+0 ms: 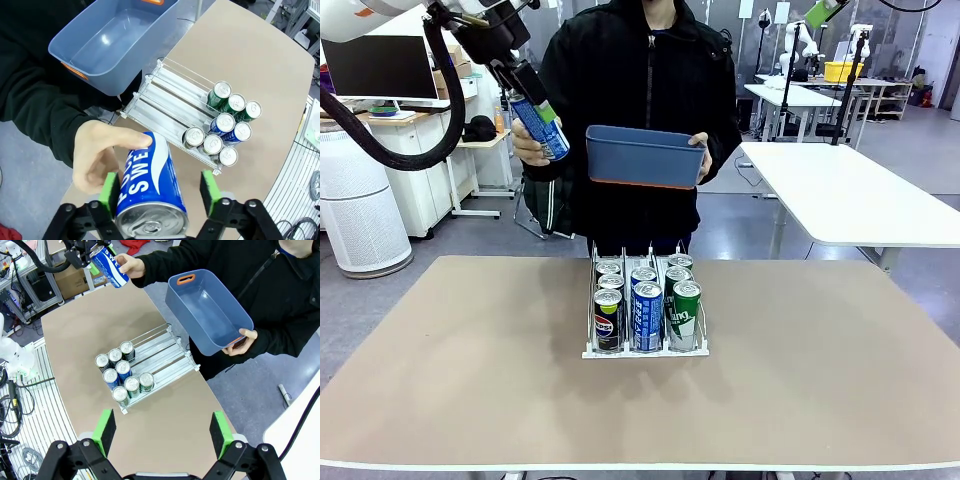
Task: Fill the beverage cans into the dispenser.
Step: Pick up the Ionic drink handed by the human, then place the picked Ionic drink in the line of the Automatic Can Dispenser with the same cans.
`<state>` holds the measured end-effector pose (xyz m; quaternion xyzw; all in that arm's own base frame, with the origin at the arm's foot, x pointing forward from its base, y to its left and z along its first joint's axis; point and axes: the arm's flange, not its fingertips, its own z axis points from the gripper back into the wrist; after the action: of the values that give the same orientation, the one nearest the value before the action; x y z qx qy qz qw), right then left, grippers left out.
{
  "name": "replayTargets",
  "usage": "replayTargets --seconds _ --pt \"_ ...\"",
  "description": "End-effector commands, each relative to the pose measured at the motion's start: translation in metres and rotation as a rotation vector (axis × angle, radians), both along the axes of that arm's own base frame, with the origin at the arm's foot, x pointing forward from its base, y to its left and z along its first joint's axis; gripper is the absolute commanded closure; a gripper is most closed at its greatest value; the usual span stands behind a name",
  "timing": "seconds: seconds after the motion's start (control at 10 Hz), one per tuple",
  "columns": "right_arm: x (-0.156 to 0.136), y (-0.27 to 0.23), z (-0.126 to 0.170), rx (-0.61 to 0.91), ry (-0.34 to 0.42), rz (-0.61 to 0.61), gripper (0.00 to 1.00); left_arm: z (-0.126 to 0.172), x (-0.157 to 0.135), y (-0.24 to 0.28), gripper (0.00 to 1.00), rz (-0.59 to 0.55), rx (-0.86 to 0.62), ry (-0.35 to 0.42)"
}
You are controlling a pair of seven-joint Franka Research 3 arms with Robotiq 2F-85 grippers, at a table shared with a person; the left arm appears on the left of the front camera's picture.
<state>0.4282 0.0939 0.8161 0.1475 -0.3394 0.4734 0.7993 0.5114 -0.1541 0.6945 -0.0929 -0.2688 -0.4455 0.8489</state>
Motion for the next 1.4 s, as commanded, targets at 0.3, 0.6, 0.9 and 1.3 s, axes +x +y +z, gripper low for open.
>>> replayTargets --seconds 0.3,0.6,0.9,1.3 --pt "-0.0004 0.0001 -0.0002 0.011 0.005 -0.004 0.0 -0.0008 0.0013 0.0014 0.87 0.028 0.01 -0.013" --pt "-0.0004 0.0001 -0.0002 0.011 0.005 -0.004 0.0 -0.0011 0.0007 0.0029 1.0 0.041 0.031 -0.006" --pt "-0.0004 0.0001 -0.0002 0.011 0.005 -0.004 0.0 -0.0001 0.0 0.0022 1.0 0.032 0.034 0.004" --pt "-0.0004 0.0001 -0.0002 0.011 0.005 -0.004 0.0 0.0002 0.0013 0.0035 1.0 0.024 0.023 -0.005"
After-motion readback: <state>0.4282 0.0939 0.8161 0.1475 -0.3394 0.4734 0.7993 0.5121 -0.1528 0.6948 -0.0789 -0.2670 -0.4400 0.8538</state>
